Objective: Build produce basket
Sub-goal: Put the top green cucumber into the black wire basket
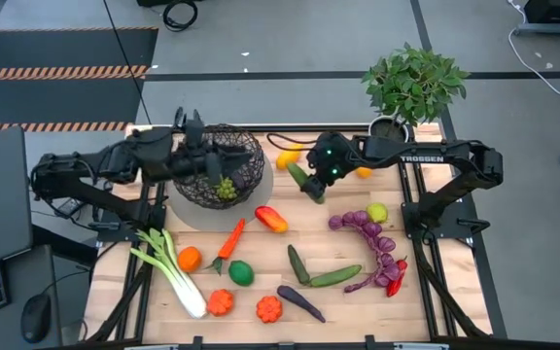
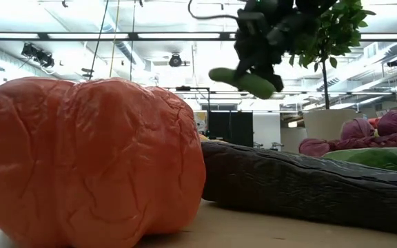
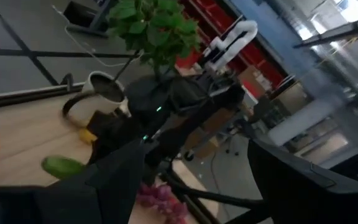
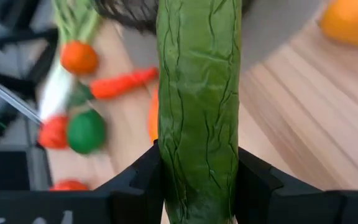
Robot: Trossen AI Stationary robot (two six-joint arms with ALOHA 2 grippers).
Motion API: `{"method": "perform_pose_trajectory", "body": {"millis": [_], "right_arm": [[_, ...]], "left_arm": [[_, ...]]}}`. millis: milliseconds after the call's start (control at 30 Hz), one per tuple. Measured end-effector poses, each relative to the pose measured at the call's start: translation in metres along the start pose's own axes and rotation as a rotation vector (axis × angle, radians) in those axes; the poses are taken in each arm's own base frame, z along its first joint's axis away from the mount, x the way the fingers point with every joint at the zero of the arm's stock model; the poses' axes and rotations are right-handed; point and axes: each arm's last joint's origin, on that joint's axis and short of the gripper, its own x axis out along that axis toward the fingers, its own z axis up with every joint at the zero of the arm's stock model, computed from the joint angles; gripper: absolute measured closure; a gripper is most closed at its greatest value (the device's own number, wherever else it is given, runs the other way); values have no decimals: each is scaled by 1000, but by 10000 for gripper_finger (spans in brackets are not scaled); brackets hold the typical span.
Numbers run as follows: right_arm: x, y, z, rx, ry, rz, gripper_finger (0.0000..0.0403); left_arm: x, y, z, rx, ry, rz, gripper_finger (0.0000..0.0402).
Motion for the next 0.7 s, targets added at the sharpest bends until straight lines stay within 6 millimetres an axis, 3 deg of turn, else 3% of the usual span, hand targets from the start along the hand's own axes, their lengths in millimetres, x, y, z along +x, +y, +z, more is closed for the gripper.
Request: {"method": "perform_pose_trajectory", "body": {"millis": [167, 267, 533, 700], "right_arm": [[0, 9, 7, 16, -78, 70, 256], [4, 11, 10, 18, -104, 91, 256], [14, 12, 12, 37, -108, 135, 256], [13, 16, 15, 17, -125, 182, 256]], "left_arm": [[-27, 1, 15, -14, -37, -26, 109], [-33, 4, 19, -12, -48, -17, 109], [-41, -4, 4, 36, 62, -62, 109], [-40, 4, 2, 56, 33, 65, 109]]}}
